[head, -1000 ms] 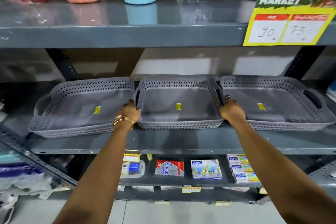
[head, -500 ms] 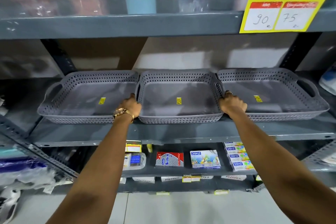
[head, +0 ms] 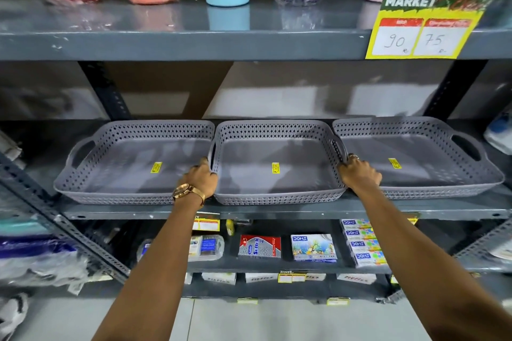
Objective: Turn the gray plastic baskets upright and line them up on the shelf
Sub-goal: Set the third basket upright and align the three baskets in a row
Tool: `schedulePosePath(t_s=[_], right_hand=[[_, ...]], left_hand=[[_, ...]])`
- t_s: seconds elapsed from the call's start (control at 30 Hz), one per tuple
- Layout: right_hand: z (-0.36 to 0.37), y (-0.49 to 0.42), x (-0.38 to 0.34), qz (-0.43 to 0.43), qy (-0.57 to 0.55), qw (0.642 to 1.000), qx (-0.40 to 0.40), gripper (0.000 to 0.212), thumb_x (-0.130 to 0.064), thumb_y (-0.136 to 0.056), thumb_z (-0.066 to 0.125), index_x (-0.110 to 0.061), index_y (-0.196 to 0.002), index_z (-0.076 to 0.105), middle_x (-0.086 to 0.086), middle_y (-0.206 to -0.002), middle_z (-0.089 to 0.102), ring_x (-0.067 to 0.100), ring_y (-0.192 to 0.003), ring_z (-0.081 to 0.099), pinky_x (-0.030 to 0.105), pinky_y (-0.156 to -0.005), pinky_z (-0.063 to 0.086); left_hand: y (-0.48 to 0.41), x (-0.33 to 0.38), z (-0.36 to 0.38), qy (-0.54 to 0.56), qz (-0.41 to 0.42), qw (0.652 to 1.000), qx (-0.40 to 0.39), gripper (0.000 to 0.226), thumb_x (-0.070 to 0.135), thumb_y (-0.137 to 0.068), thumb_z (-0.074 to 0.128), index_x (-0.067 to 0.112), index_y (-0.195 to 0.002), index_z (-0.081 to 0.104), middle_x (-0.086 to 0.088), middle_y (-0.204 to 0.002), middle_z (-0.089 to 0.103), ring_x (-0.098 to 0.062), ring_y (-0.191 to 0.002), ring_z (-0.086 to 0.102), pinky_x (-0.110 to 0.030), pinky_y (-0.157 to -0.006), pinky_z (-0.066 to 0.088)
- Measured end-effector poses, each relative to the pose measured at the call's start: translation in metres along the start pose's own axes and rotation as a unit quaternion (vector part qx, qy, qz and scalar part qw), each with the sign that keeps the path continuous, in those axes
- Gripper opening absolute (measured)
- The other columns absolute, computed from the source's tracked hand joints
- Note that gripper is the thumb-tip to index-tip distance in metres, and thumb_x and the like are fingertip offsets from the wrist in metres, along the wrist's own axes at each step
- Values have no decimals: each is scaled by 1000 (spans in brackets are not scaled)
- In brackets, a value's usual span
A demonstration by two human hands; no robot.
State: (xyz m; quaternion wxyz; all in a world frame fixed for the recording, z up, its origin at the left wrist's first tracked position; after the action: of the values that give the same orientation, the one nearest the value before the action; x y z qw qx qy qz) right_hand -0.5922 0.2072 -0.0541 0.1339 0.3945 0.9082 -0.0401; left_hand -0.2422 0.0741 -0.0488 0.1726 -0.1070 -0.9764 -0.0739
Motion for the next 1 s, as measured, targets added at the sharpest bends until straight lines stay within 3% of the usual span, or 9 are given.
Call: schedulePosePath(t_s=[0.17,0.53,0.7,1.0], right_hand=[[0,7,1,14,-17,1000,8,30,-26,-92,39,-10,-112,55,19,-113,64,38,-105,60,38,-78,41],[0,11,5,12,1,1000,2,32,-33,-94,40,-9,-111,54,16,-106,64,34,-97,61,37,-75,40],[0,11,8,1,3,1000,-5,31,-32,-93,39,-10,-111,52,16,-106,63,34,-96,60,38,-76,42],[-4,12,14,-1,9,1000,4,38,-38,-92,39,-8,-111,54,19,-110,62,37,-98,58,38,-73,35]], left_hand=[[-8,-1,1,17,7,1000,-5,39,20,-92,42,11,-130,40,-24,-126,58,-43,-109,58,-42,-85,47],[-8,-1,2,-13,14,1000,-1,46,22,-93,43,9,-137,33,-27,-131,56,-45,-112,57,-46,-90,47],[-4,-1,2,-12,21,1000,1,44,23,-94,43,8,-134,35,-26,-125,59,-43,-107,60,-44,-84,48],[1,2,0,-23,9,1000,2,45,34,-93,42,11,-131,38,-19,-111,65,-40,-101,62,-47,-88,51]])
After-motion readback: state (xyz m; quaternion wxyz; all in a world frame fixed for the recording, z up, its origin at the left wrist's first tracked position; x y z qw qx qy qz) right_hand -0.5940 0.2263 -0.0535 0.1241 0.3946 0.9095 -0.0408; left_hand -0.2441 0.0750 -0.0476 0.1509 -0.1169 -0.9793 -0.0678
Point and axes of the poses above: each hand's wrist, its own y-axis away from the middle knuckle, its own z-axis out of the palm, x = y × z, the point moved 5 cm from there along -y, towards the middle knuckle
